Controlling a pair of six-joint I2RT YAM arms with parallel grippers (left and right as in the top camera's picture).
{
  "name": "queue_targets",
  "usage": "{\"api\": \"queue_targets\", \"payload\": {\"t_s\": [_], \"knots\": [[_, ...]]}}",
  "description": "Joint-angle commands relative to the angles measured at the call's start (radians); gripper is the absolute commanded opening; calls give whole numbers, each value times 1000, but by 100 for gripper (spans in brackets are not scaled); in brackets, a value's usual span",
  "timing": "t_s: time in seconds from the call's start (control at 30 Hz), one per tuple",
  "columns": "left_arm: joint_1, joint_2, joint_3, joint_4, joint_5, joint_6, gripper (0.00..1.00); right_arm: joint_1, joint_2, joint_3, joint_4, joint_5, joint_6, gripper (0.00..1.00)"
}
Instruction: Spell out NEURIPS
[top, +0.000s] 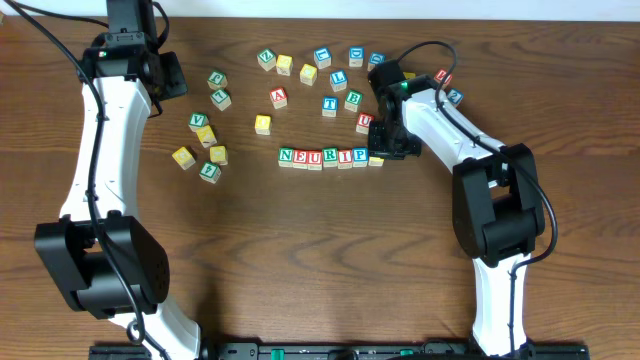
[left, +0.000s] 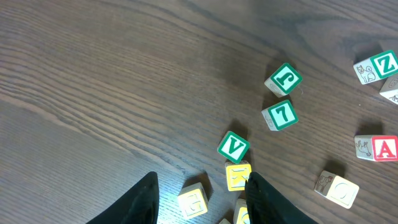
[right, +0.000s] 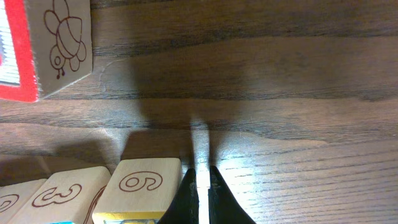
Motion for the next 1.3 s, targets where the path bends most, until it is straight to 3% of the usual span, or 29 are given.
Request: {"api": "queue_targets", "payload": {"t_s": [0.0, 0.67, 1.0, 1.27], "knots": [[2, 13, 13, -2, -13, 17, 45, 14, -31, -7, 3, -2, -15, 3], [2, 13, 13, -2, -13, 17, 44, 59, -33, 3, 43, -3, -53, 6], [2, 13, 13, -2, -13, 17, 45, 43, -35, 226, -56, -3, -100, 11], [2, 13, 13, -2, -13, 17, 44, 87, -30, 216, 160, -90, -66, 9]]}}
